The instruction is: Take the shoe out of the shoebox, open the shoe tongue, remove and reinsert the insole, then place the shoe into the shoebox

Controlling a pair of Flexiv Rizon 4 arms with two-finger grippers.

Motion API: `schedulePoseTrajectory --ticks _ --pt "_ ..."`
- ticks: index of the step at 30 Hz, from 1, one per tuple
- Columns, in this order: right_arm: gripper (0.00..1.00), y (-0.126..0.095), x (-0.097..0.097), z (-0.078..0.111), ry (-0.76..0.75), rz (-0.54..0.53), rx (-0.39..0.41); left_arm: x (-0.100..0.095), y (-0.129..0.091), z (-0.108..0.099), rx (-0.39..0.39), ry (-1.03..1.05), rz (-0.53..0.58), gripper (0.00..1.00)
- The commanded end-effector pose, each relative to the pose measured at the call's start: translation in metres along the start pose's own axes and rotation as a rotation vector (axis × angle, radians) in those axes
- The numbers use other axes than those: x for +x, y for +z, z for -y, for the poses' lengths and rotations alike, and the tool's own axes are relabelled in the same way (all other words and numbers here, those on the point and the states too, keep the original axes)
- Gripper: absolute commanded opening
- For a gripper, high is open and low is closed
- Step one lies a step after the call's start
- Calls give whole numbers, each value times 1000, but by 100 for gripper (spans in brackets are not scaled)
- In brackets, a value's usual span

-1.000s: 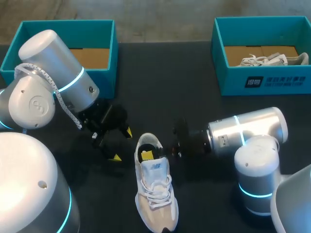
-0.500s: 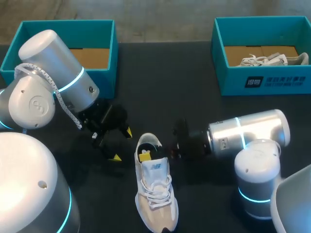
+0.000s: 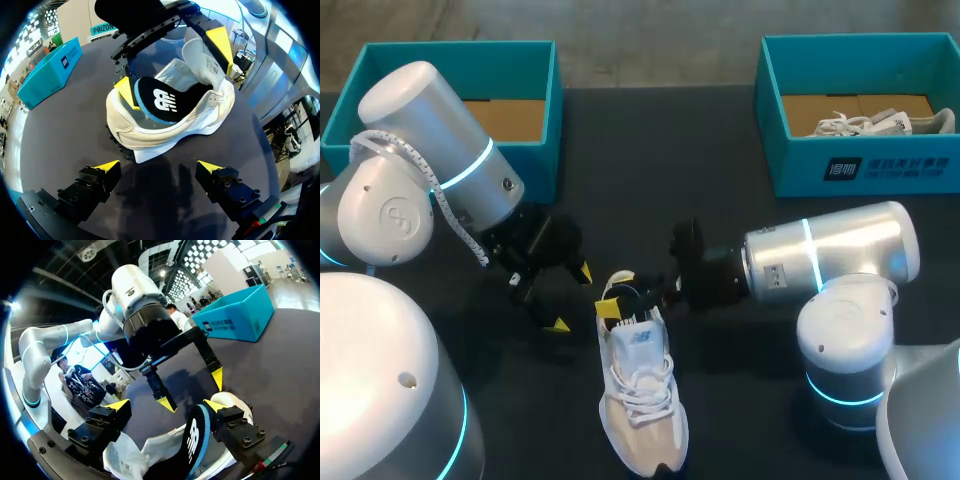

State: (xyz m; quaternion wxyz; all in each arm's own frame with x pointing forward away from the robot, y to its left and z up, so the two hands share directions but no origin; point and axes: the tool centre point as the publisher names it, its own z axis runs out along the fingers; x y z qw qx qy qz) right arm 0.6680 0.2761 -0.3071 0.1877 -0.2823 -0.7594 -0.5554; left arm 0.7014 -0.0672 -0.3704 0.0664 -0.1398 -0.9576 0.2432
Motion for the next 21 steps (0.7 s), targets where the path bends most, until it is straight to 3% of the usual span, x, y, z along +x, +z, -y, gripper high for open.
schedulePoseTrajectory --ticks 1,10,21 --pt "95 -7 7 -3 4 34 14 0 0 0 -3 0 1 100" --pt "92 -22 16 3 35 107 20 0 0 0 -3 0 1 100" --pt "93 -46 27 -7 35 193 9 0 0 0 -3 0 1 100"
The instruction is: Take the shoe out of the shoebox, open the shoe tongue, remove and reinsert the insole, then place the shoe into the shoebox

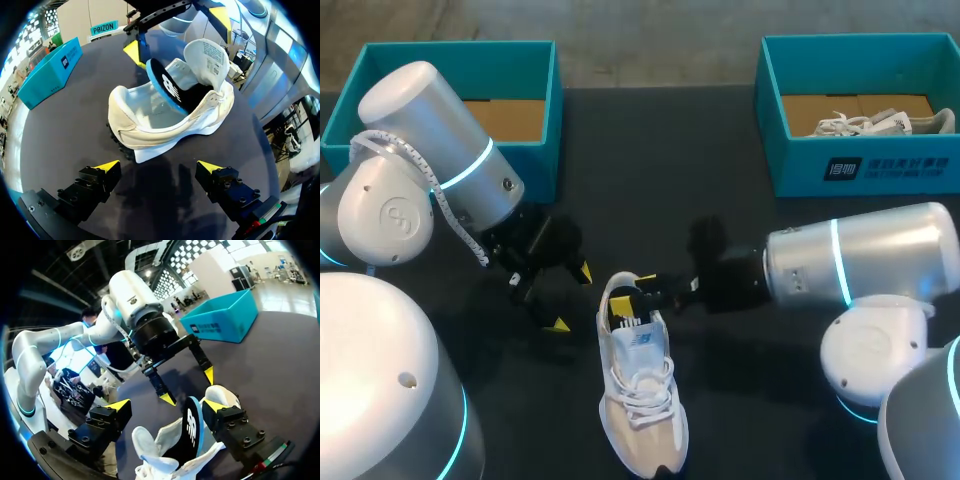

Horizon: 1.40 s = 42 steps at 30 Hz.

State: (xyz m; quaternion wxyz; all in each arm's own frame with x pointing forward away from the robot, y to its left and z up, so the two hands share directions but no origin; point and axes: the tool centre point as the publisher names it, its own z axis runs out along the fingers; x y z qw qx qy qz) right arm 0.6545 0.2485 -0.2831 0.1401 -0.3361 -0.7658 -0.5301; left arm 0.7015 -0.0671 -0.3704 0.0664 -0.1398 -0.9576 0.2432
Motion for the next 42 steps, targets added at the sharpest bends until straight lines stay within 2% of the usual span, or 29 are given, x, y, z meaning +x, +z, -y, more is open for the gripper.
schedulePoseTrajectory --ticks 1,10,16,22,28,29,31,35,40,41,42 --pt "93 -14 7 -5 -4 46 8 0 0 0 -3 0 0 100" --pt "93 -11 6 -12 -20 49 19 0 0 0 -3 0 0 100" --pt "93 -14 5 -10 14 115 46 0 0 0 -3 0 0 100" --pt "95 -13 13 -5 46 273 94 0 0 0 -3 0 0 100" --pt "100 -27 17 -5 70 397 97 0 0 0 -3 0 0 100" --pt "100 -29 16 -5 78 431 100 0 0 0 -3 0 0 100" --pt "98 -32 15 -6 80 433 99 0 0 0 -3 0 0 100" --pt "94 -37 13 -10 116 581 122 0 0 0 -3 0 0 100" --pt "95 -46 9 -16 128 681 138 0 0 0 -3 0 0 100" --pt "85 -47 10 -17 131 702 140 0 0 0 -3 0 0 100" --pt "81 -48 10 -18 128 724 137 0 0 0 -3 0 0 100"
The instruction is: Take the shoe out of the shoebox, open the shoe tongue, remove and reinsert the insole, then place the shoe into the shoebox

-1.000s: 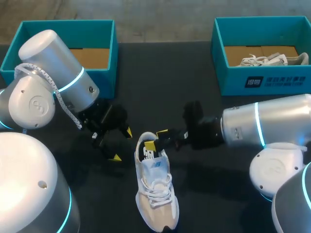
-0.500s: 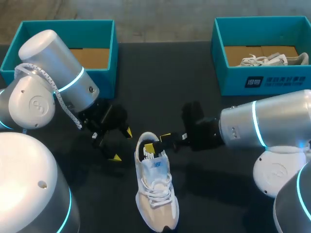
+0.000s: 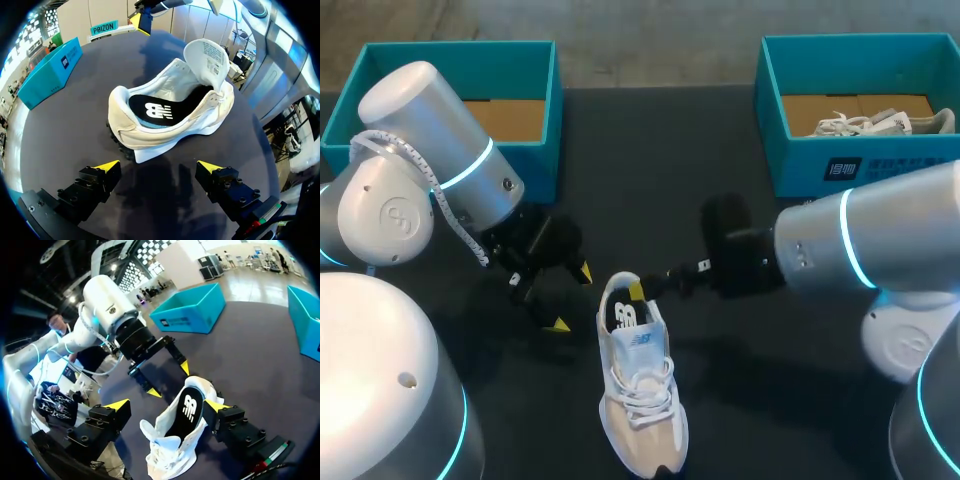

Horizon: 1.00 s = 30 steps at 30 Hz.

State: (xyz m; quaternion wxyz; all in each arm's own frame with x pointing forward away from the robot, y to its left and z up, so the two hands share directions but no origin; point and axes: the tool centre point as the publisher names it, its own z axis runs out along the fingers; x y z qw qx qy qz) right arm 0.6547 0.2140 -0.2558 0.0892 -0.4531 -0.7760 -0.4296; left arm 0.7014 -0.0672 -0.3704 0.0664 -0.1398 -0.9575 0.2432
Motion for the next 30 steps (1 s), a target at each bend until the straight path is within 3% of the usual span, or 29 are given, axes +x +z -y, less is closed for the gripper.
schedulePoseTrajectory --ticks 1,3,17,20,29,30 --pt "85 -9 7 -3 -2 446 4 0 0 0 -3 0 1 100" --pt "100 -10 8 -3 -9 437 3 0 0 0 -3 0 1 100" --pt "98 -10 8 -3 -9 437 3 0 0 0 -8 3 -10 100" --pt "86 -10 8 -3 -9 437 3 4 -8 -8 -5 -2 -22 100" --pt "98 6 12 -9 -29 589 77 10 -47 -33 27 -34 -12 100" --pt "100 8 13 -10 -31 645 93 10 -50 -34 26 -39 -13 100"
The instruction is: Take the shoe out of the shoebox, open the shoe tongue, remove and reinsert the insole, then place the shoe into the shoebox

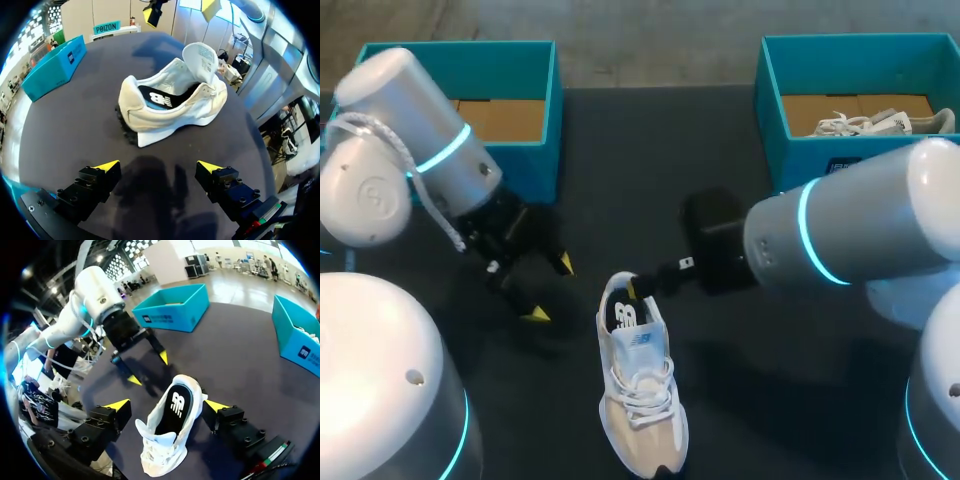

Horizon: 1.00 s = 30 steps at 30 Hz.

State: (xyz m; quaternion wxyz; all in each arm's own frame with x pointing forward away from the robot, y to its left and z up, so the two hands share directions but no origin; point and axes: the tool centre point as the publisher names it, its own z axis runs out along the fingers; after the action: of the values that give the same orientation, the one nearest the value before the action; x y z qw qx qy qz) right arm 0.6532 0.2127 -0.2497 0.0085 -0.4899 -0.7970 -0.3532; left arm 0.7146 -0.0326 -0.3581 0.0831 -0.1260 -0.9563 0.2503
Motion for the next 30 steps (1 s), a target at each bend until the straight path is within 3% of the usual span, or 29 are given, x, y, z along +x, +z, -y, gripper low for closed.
schedulePoseTrajectory --ticks 1,6,8,9,12,15,23,30 --pt "99 13 15 -9 -8 421 42 12 -24 -10 5 -7 10 100" --pt "84 25 20 -9 -9 501 87 12 -39 -19 -10 -30 7 100" --pt "64 30 21 -8 1 529 95 13 -46 -23 -13 -34 7 100" --pt "59 33 20 -7 10 538 99 14 -49 -24 -13 -34 6 100" --pt "58 42 20 -4 34 568 108 13 -58 -29 -8 -39 2 100" --pt "48 51 19 -1 49 597 112 12 -65 -33 -11 -37 -7 100" --pt "44 72 21 5 66 652 90 5 -84 -40 -16 -17 -16 100" --pt "11 75 9 9 141 674 85 2 -88 -42 -33 -22 -7 100"
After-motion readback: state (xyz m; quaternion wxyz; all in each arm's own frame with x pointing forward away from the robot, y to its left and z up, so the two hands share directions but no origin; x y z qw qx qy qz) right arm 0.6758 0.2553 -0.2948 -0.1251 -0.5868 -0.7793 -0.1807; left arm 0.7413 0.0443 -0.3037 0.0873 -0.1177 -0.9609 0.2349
